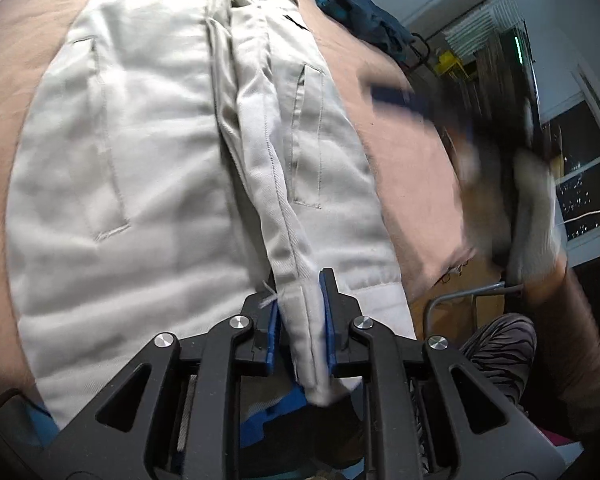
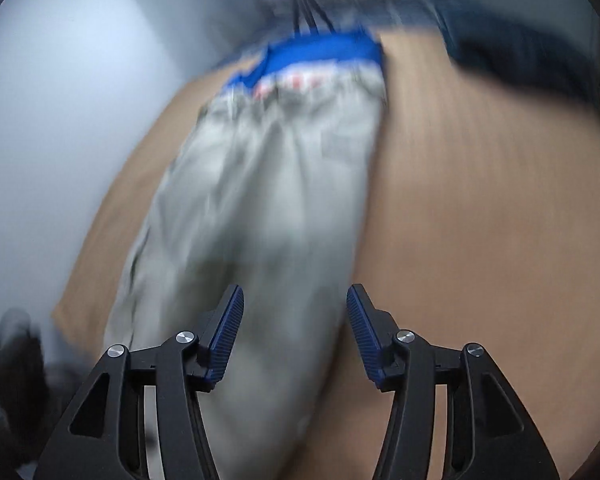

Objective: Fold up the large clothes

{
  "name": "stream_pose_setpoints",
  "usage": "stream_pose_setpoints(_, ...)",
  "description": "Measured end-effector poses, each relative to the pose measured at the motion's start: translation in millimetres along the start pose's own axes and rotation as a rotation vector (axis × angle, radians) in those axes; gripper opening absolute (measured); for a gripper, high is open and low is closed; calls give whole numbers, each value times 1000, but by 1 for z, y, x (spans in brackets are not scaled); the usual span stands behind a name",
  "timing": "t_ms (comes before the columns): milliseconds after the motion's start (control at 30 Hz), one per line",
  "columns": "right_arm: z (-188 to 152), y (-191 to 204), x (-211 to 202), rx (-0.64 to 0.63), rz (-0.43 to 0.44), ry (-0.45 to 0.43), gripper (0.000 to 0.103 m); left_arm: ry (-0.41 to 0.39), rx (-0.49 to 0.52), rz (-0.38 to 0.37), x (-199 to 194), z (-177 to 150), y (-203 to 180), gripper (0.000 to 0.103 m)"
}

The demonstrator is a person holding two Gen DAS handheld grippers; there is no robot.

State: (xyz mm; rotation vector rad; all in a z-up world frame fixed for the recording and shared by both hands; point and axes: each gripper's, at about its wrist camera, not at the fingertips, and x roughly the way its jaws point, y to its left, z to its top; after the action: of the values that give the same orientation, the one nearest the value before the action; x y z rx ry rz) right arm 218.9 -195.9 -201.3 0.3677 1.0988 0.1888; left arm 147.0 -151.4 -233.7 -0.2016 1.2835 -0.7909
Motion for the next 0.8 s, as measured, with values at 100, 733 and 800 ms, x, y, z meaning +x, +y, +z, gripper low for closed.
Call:
stream_pose_setpoints(100,-57,-5,4,102,128,85,53,-14,-12,4,-8,-5,3,18)
stream_pose_setpoints(733,-107,24,-10,-110,6,111,15,52,51,30,30,-20,-21,12)
stream_pose_setpoints(800,-103,27,-15,-113,-6,100,20,48,89,28,21,-22,-27,13)
